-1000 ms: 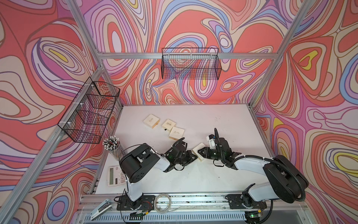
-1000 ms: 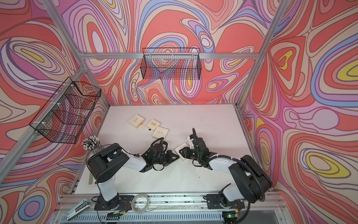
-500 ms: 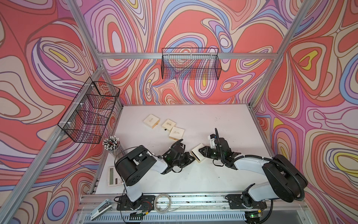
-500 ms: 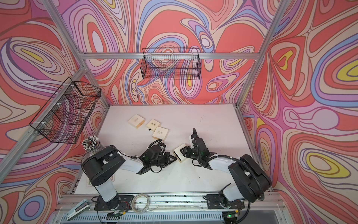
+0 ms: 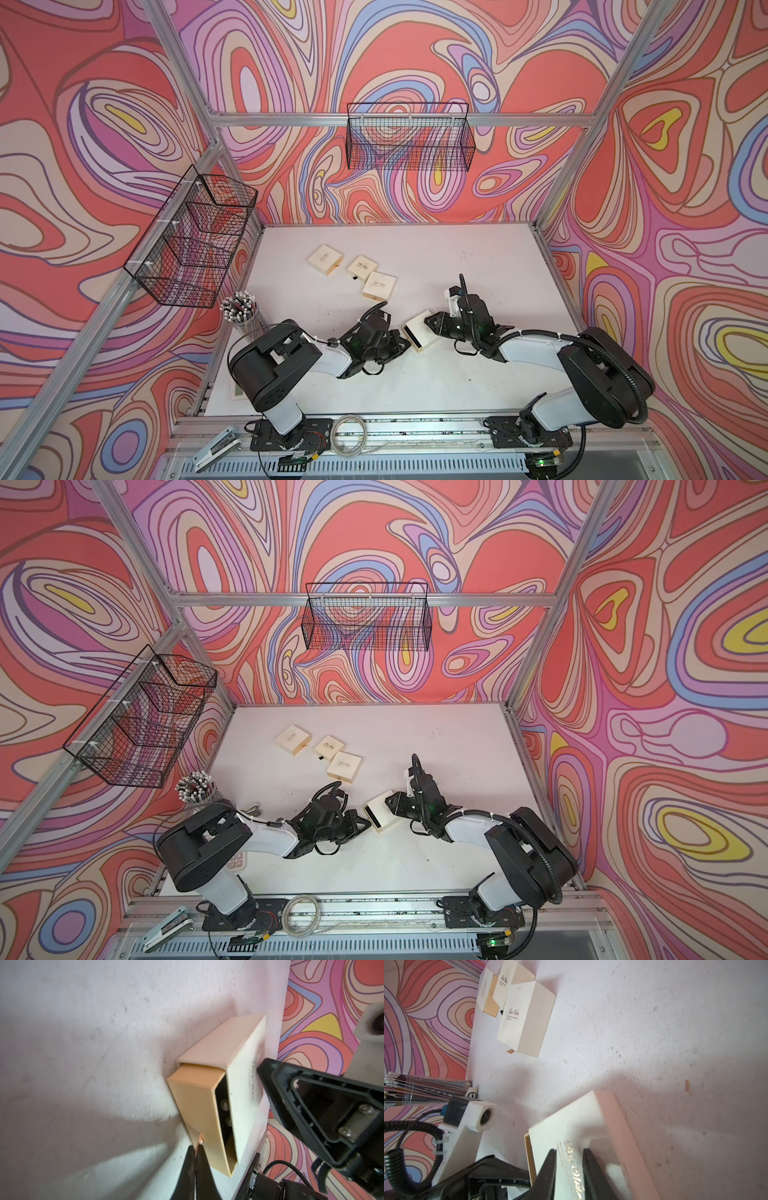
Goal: Take out the earrings from the drawer-style jewelry box
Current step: Open the drawer in the jewelry box.
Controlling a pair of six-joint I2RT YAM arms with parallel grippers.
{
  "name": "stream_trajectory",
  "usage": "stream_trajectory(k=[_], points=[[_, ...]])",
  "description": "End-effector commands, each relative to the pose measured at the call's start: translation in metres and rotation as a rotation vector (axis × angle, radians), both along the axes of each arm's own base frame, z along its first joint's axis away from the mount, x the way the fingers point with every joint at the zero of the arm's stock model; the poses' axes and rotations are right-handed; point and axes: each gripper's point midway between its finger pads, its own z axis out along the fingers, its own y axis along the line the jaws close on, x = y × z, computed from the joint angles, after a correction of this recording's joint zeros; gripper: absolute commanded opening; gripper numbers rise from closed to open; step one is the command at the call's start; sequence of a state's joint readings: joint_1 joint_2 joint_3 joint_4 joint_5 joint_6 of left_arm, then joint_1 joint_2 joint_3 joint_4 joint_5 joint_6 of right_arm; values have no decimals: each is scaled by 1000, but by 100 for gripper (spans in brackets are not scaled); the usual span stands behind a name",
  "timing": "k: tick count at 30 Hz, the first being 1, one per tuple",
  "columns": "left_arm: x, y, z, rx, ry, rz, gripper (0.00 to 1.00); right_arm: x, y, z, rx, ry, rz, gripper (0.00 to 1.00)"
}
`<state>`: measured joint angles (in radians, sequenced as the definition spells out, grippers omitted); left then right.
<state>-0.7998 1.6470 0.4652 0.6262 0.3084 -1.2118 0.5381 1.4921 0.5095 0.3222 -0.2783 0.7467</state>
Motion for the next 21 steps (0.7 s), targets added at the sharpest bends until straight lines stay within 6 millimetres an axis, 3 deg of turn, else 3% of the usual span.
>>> stream_trajectory(k=[1, 21], points=[[-16, 22, -22, 110, 58, 16, 0, -8, -19, -35, -99, 98, -61, 25], [-33, 55, -21, 222, 65, 53, 0, -5, -18, -38, -103, 98, -64, 23]])
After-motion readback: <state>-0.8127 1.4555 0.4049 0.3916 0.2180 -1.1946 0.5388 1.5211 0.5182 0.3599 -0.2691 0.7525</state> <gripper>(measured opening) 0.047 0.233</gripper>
